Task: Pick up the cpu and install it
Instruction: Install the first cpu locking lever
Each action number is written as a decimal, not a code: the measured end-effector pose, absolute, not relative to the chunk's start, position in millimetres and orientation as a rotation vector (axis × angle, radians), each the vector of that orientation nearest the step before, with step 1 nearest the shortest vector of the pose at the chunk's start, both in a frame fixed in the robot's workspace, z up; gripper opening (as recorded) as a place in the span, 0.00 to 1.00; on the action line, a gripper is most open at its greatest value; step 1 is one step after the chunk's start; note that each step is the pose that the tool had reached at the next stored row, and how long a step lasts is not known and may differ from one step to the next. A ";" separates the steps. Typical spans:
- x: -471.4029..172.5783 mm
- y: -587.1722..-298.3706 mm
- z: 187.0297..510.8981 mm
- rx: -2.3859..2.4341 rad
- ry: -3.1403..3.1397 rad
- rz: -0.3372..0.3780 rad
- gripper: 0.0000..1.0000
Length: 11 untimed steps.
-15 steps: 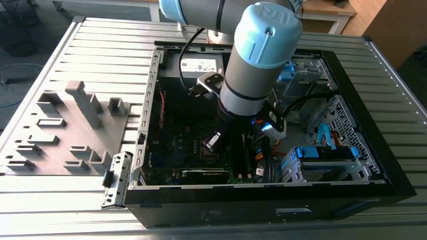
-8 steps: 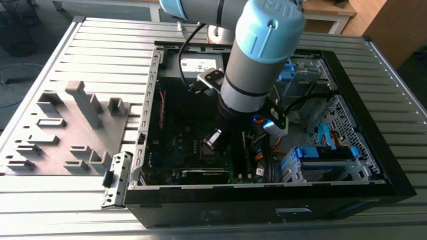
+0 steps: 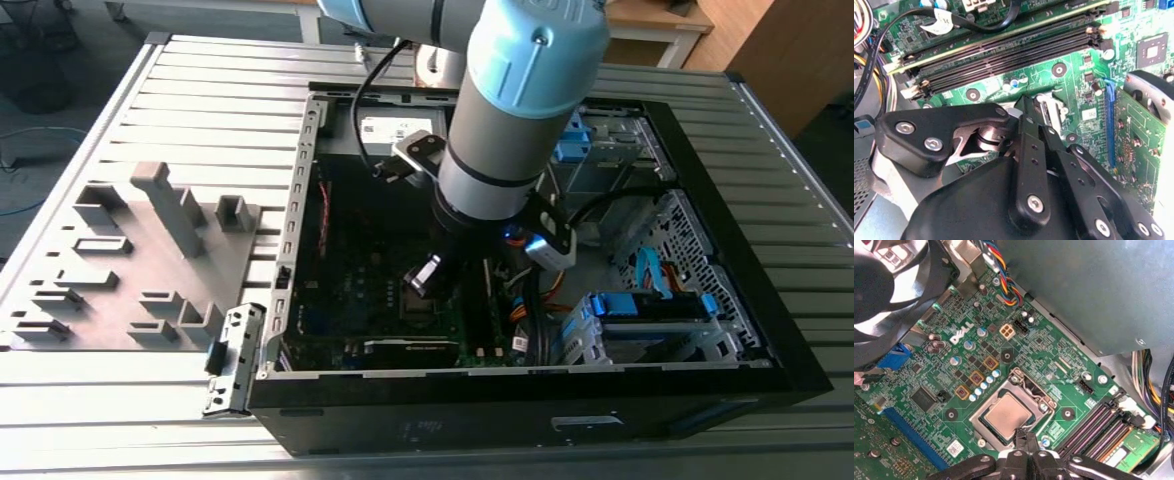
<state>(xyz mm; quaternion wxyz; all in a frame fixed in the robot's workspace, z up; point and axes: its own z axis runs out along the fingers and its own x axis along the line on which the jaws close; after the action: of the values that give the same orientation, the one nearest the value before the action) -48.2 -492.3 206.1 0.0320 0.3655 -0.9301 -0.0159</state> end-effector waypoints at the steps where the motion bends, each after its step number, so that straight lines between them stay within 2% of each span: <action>1: -49.5 -492.3 206.0 1.126 -2.866 -0.051 0.11; 11: -54.6 -492.2 205.5 1.130 -2.886 -0.072 0.11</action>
<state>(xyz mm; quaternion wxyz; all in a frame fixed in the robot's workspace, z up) -54.6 -492.2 205.5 0.0207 0.3643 -0.9307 -0.0233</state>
